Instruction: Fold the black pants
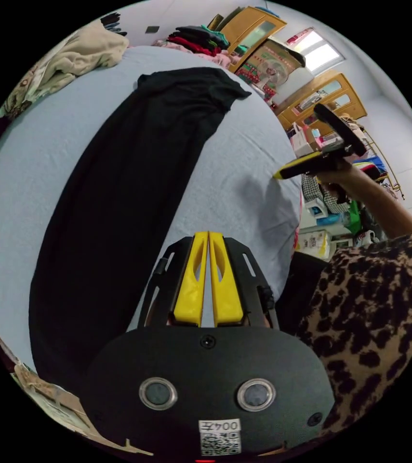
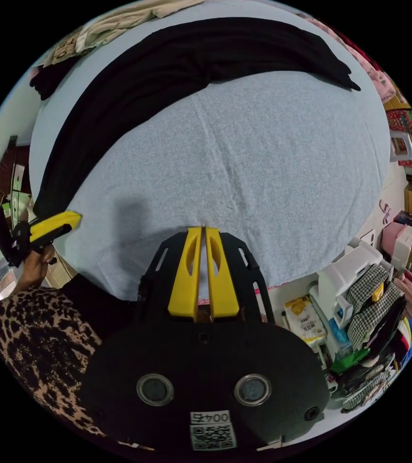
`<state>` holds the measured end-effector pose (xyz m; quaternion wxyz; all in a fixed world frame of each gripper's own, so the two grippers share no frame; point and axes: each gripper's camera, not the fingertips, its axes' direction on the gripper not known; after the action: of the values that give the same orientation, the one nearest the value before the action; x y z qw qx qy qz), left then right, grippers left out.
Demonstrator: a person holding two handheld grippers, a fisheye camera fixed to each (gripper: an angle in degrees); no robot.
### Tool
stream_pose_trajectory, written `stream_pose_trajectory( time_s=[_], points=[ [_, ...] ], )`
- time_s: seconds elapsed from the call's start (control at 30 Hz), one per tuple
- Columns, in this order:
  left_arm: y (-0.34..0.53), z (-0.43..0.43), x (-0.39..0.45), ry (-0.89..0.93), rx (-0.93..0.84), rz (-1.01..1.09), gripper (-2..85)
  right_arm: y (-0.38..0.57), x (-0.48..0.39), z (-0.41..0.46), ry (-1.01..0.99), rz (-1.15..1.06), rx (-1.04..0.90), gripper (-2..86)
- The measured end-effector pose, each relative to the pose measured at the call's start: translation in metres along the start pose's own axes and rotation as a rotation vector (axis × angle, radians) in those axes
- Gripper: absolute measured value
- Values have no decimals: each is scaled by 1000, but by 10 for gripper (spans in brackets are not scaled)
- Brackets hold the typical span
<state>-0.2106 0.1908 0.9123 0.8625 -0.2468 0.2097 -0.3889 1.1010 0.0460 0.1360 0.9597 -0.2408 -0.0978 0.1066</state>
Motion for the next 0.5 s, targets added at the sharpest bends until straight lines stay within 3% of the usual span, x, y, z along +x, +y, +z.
stream_pose_trajectory(
  time_s=[0.17,0.37,0.5],
  points=[
    [23,41,21,-63,-26,-72,1,-6,15,0,-149,42,-44,-8],
    [45,79,41,-116,-4,-275,1,-6,-6,-3,-6,-372,-49,-9],
    [51,102,57,-188,-18,-351,1,-10,-18,-4,74,-486,-90,-9]
  ],
)
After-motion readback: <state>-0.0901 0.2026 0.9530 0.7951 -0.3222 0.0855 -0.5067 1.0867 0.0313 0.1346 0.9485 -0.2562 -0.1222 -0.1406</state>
